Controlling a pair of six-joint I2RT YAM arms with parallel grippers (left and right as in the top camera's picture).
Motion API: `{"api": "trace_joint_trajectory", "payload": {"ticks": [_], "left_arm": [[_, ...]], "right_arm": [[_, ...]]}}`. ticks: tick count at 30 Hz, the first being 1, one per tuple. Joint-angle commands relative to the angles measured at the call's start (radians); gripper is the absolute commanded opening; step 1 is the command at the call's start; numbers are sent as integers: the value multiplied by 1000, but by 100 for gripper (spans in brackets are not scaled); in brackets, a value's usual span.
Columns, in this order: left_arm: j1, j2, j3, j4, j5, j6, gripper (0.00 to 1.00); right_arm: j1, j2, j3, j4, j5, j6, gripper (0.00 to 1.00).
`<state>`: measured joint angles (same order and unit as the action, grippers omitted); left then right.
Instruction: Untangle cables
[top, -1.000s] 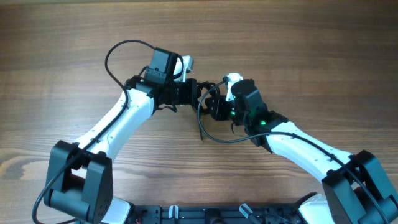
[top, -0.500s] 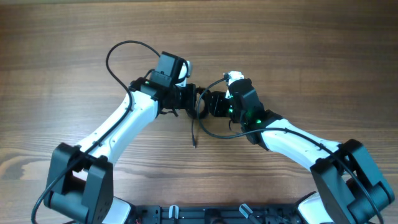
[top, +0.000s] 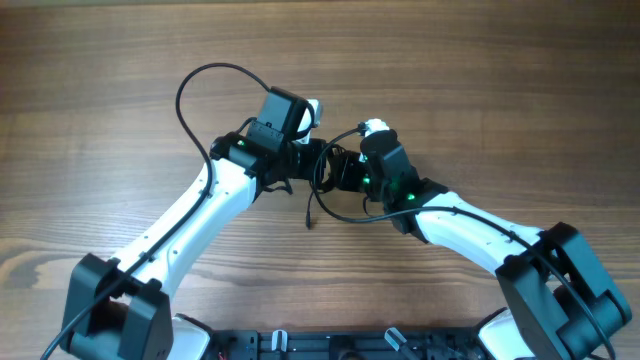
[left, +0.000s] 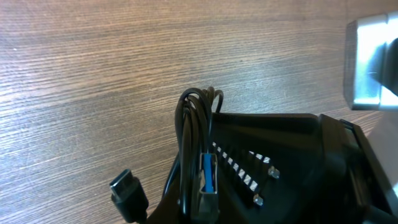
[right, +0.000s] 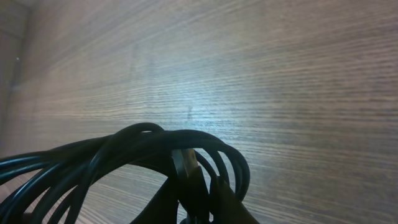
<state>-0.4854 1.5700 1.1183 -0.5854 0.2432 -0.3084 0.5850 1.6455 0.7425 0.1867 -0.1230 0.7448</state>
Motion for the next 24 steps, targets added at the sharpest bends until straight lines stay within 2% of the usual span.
{"api": "trace_joint_trajectory", "payload": {"ticks": [1,3,5,6,8,10,11,13,15,16,18,19,20,22,23,24], "left_arm": [[-3,-78,8,-7,9,10,4],[2,-78,8,-11,-8,10,4],[33,-78,8,-10,-126,-26,4],[74,-78,8,-10,-182,-72,4],[151,-78,8,-11,-181,-163,4],[229,-78,8,-10,-168,-286,4],[266,-78,8,0,-88,-310,4],[312,-78,8,51,168,-296,4],[316,-78,8,96,417,-175,4],[311,-77,8,90,493,-125,4],[309,-78,8,63,564,-87,4],[309,-78,8,51,579,-87,4],[307,-77,8,49,603,-87,4],[307,-77,8,50,613,-75,4],[307,-78,8,49,613,-29,4],[307,-78,8,48,613,28,4]], "right_arm": [[-9,21,-2,-12,46,16,5],[-23,16,-2,-14,-17,18,5],[-62,-8,-2,-18,-173,18,5],[-91,-30,-2,-19,-266,18,5],[-138,-71,-2,-24,-368,48,5],[-165,-79,-2,-54,-343,116,5],[-166,-78,-4,-99,-257,178,5],[-166,-77,-4,-115,-233,225,5],[-166,-77,-4,-84,-241,254,5],[-166,-77,-4,-45,-270,256,5],[-166,-77,-4,-3,-289,282,15],[-166,-77,-4,0,-288,282,29],[-166,-77,-4,-3,-288,275,36],[-169,-77,-4,-37,-289,241,61],[-174,-77,-4,-58,-298,202,70],[-190,-77,-4,-91,-327,165,73]]}}
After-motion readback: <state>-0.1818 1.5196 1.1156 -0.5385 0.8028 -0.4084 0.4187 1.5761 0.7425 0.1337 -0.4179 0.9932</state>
